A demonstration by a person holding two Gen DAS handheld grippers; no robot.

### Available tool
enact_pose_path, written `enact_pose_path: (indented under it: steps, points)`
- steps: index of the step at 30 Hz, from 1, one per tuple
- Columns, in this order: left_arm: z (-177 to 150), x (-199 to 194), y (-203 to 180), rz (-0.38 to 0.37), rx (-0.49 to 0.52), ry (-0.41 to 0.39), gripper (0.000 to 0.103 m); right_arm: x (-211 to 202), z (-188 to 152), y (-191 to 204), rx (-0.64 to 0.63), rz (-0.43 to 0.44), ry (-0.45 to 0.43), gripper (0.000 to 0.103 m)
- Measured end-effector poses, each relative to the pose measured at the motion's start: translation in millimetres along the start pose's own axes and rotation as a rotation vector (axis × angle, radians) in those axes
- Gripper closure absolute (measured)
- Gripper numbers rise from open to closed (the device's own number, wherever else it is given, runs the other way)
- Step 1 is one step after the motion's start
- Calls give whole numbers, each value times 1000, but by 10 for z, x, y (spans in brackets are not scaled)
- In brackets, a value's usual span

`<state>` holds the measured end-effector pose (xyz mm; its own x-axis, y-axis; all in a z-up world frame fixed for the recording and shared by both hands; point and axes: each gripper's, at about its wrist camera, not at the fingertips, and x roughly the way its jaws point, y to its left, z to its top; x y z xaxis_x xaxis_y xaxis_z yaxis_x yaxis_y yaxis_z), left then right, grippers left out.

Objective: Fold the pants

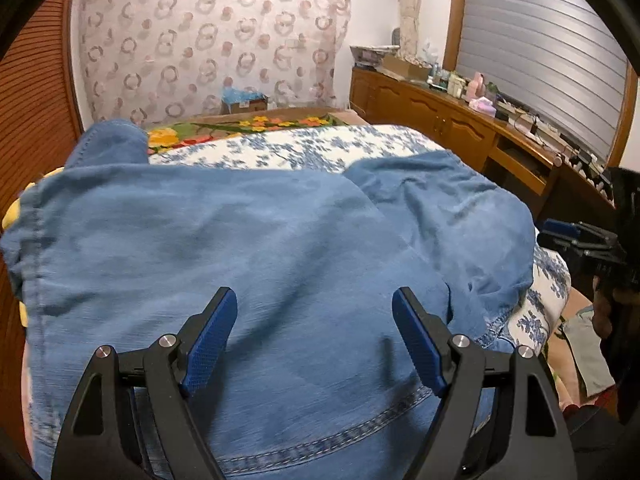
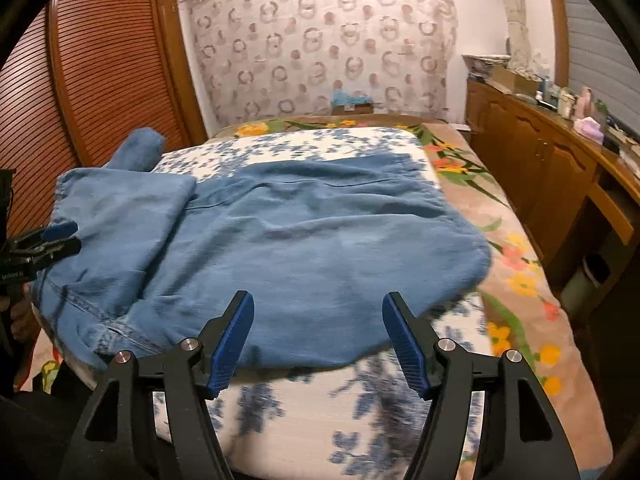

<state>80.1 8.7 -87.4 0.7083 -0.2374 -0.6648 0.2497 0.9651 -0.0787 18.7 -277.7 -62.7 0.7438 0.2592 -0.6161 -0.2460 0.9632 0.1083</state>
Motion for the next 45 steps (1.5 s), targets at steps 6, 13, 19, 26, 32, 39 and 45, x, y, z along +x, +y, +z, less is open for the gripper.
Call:
enact_pose_path:
  steps: [6, 13, 19, 26, 32, 39, 45]
  points:
    - [-44, 97, -54, -10, -1, 23, 22, -39, -27, -224, 36, -38, 23, 34]
    - [-111, 222, -38, 10, -4, 55, 22, 52, 37, -461, 106, -57, 42, 34]
    - [-114, 223, -33, 6, -11, 54, 22, 180, 135, -520, 135, -84, 49, 41]
    - [-108, 217, -19, 5, -6, 49, 22, 447, 180, -636, 144, -147, 82, 50]
    - [-118, 193, 26, -5, -14, 47, 22, 537, 247, -643, 134, -155, 90, 62]
    - [-122, 200, 20, -4, -15, 49, 22, 425, 355, -636, 109, -143, 11, 98]
    - [-109, 193, 16, -11, -20, 59, 22, 248, 428, -433, 55, -55, -49, 100]
